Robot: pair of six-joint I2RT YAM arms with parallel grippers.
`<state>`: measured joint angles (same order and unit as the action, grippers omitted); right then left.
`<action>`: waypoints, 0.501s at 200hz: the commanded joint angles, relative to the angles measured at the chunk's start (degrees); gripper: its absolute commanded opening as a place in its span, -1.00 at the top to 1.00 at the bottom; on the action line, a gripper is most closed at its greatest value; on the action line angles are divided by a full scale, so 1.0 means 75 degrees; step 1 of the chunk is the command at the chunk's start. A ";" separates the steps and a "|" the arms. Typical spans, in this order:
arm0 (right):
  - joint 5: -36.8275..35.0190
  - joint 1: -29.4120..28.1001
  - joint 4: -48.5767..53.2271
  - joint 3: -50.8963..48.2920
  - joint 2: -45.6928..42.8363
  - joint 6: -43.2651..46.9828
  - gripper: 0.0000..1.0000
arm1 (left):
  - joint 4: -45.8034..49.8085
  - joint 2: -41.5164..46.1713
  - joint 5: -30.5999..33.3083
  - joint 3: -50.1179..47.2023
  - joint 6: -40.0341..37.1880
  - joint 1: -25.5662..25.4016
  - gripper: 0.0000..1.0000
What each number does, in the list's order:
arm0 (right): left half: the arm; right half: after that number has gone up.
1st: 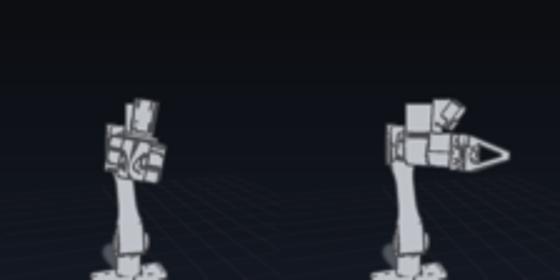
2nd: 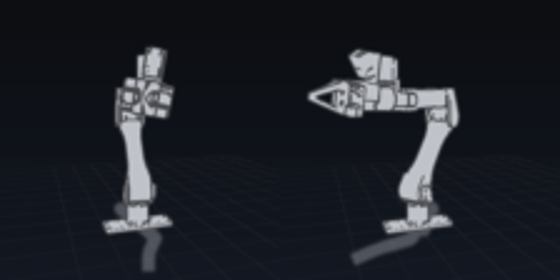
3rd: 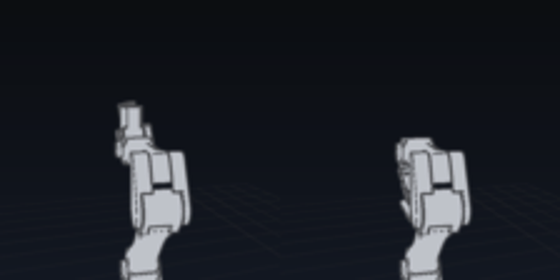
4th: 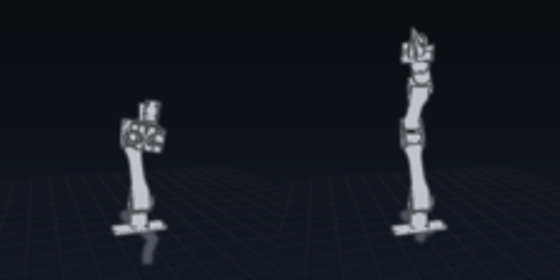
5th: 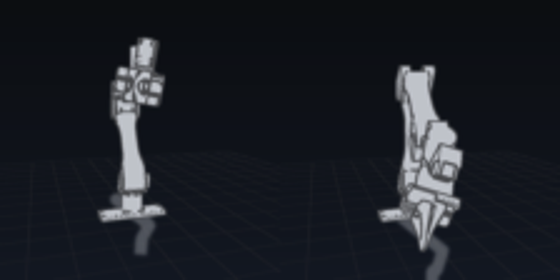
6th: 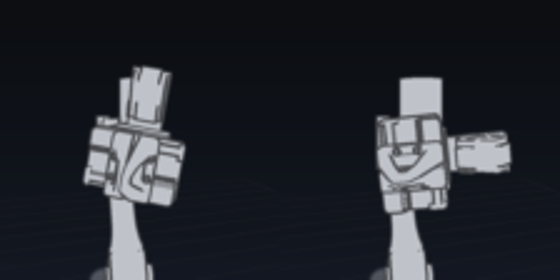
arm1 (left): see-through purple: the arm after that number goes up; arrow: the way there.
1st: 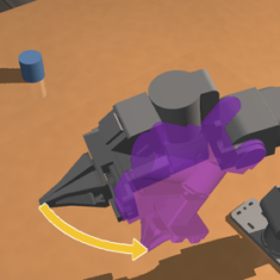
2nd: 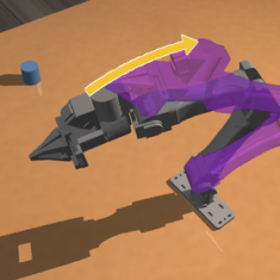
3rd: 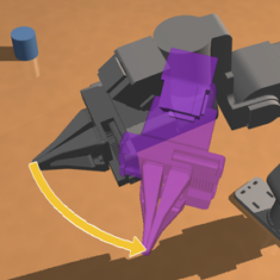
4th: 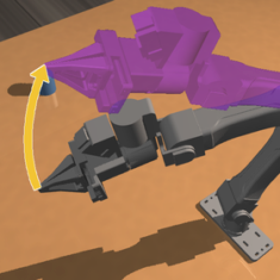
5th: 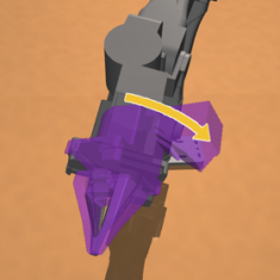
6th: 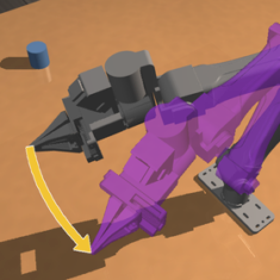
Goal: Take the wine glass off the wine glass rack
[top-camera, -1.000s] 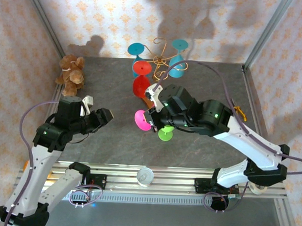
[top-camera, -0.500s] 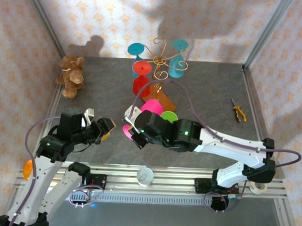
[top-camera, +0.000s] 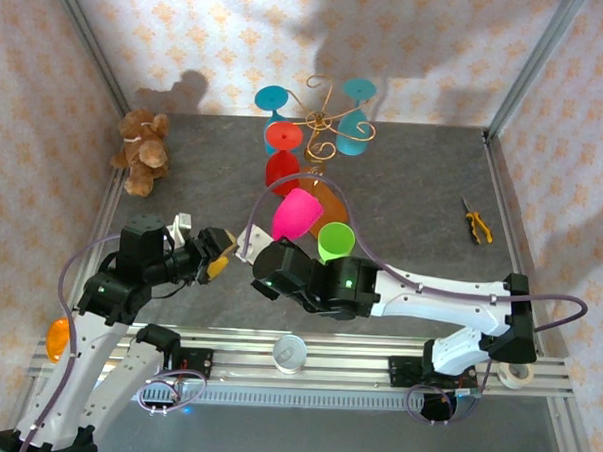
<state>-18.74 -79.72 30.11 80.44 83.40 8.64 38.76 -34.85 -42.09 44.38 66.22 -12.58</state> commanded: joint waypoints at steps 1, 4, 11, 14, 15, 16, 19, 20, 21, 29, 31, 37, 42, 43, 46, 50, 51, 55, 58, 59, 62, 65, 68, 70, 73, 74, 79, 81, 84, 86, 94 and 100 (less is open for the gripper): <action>-0.0703 -0.0032 -0.0623 -0.0193 -0.0060 0.0307 1.00 | -0.0839 0.0041 -0.0338 -0.0132 0.0458 0.0092 -0.26; -0.0744 -0.0023 -0.0674 -0.0212 -0.0056 0.0328 1.00 | -0.0914 0.0041 -0.0350 -0.0155 0.0507 0.0090 -0.26; -0.0823 -0.0023 -0.0759 -0.0269 -0.0034 0.0383 1.00 | -0.1101 0.0041 -0.0385 -0.0219 0.0629 0.0084 -0.26; -0.0839 -0.0033 -0.0782 -0.0272 -0.0023 0.0402 1.00 | -0.1188 0.0035 -0.0407 -0.0247 0.0683 0.0094 -0.26; -0.0840 -0.0034 -0.0787 -0.0284 -0.0017 0.0404 1.00 | -0.1216 0.0038 -0.0410 -0.0252 0.0696 0.0094 -0.26; -0.0858 -0.0034 -0.0789 -0.0290 -0.0013 0.0411 1.00 | -0.1241 0.0034 -0.0411 -0.0260 0.0703 0.0095 -0.26; -0.0892 -0.0034 -0.0806 -0.0292 -0.0002 0.0422 1.00 | -0.1323 0.0030 -0.0438 -0.0293 0.0761 0.0092 -0.26; -0.0927 -0.0034 -0.0825 -0.0298 0.0007 0.0433 1.00 | -0.1336 0.0024 -0.0449 -0.0304 0.0777 0.0094 -0.26; -0.0942 -0.0034 -0.0832 -0.0303 0.0010 0.0437 1.00 | -0.1371 0.0021 -0.0449 -0.0310 0.0790 0.0094 -0.27; -0.1041 -0.0034 -0.0901 -0.0311 0.0054 0.0497 1.00 | -0.1562 -0.0002 -0.0488 -0.0382 0.0892 0.0095 -0.27; -0.1049 -0.0034 -0.0907 -0.0303 0.0050 0.0514 1.00 | -0.1595 -0.0011 -0.0501 -0.0391 0.0920 0.0086 -0.27; -0.1062 -0.0034 -0.0919 -0.0290 0.0080 0.0551 1.00 | -0.1696 -0.0037 -0.0523 -0.0436 0.0973 0.0094 -0.26; -0.1072 -0.0034 -0.0921 -0.0264 0.0100 0.0558 1.00 | -0.1775 -0.0060 -0.0546 -0.0461 0.1008 0.0084 -0.26; -0.1074 -0.0034 -0.0926 -0.0257 0.0103 0.0558 1.00 | -0.1790 -0.0068 -0.0549 -0.0464 0.1011 0.0084 -0.26; -0.1085 -0.0034 -0.0940 -0.0250 0.0116 0.0569 1.00 | -0.1828 -0.0081 -0.0561 -0.0474 0.1025 0.0092 -0.26; -0.1085 -0.0034 -0.0964 -0.0257 0.0129 0.0587 1.00 | -0.1859 -0.0103 -0.0564 -0.0480 0.1035 0.0085 -0.26; -0.1086 -0.0034 -0.0971 -0.0253 0.0130 0.0590 1.00 | -0.1867 -0.0107 -0.0564 -0.0480 0.1037 0.0084 -0.26; -0.1087 -0.0034 -0.1004 -0.0256 0.0156 0.0613 1.00 | -0.1894 -0.0124 -0.0573 -0.0480 0.1038 0.0091 -0.26; -0.1103 -0.0034 -0.1028 -0.0253 0.0163 0.0633 1.00 | -0.1919 -0.0142 -0.0576 -0.0480 0.1033 0.0090 -0.26; -0.1113 -0.0034 -0.1039 -0.0257 0.0164 0.0642 1.00 | -0.1926 -0.0150 -0.0576 -0.0480 0.1036 0.0093 -0.26; -0.1130 -0.0034 -0.1067 -0.0262 0.0179 0.0660 1.00 | -0.1942 -0.0167 -0.0579 -0.0480 0.1038 0.0087 -0.26; -0.1144 -0.0034 -0.1078 -0.0261 0.0198 0.0671 1.00 | -0.1970 -0.0184 -0.0587 -0.0474 0.1038 0.0088 -0.26; -0.1144 -0.0034 -0.1093 -0.0257 0.0215 0.0685 1.00 | -0.1988 -0.0204 -0.0594 -0.0479 0.1038 0.0091 -0.26; -0.1151 -0.0034 -0.1101 -0.0242 0.0228 0.0701 1.00 | -0.2006 -0.0210 -0.0598 -0.0477 0.1038 0.0088 -0.26; -0.1167 -0.0034 -0.1116 -0.0238 0.0251 0.0726 1.00 | -0.2030 -0.0222 -0.0598 -0.0471 0.1044 0.0093 -0.26; -0.1174 -0.0034 -0.1118 -0.0238 0.0261 0.0730 1.00 | -0.2035 -0.0225 -0.0605 -0.0469 0.1047 0.0088 -0.26; -0.1195 -0.0034 -0.1117 -0.0205 0.0317 0.0745 1.00 | -0.2078 -0.0245 -0.0611 -0.0474 0.1056 0.0084 -0.25; -0.1200 -0.0034 -0.1118 -0.0198 0.0317 0.0746 1.00 | -0.2090 -0.0250 -0.0617 -0.0473 0.1060 0.0083 -0.25; -0.1204 -0.0034 -0.1120 -0.0166 0.0345 0.0746 1.00 | -0.2116 -0.0260 -0.0622 -0.0479 0.1072 0.0085 -0.25; -0.1204 -0.0034 -0.1120 -0.0158 0.0366 0.0752 1.00 | -0.2129 -0.0263 -0.0623 -0.0480 0.1073 0.0093 -0.25; -0.1192 -0.0034 -0.1148 -0.0127 0.0427 0.0779 1.00 | -0.2182 -0.0287 -0.0634 -0.0489 0.1085 0.0083 -0.25; -0.1191 -0.0034 -0.1165 -0.0106 0.0474 0.0792 1.00 | -0.2229 -0.0297 -0.0635 -0.0497 0.1107 0.0084 -0.25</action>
<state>-25.04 -79.72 23.44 78.43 85.12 13.19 26.37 -36.95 -45.04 41.01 73.38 -12.58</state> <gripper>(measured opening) 0.062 0.626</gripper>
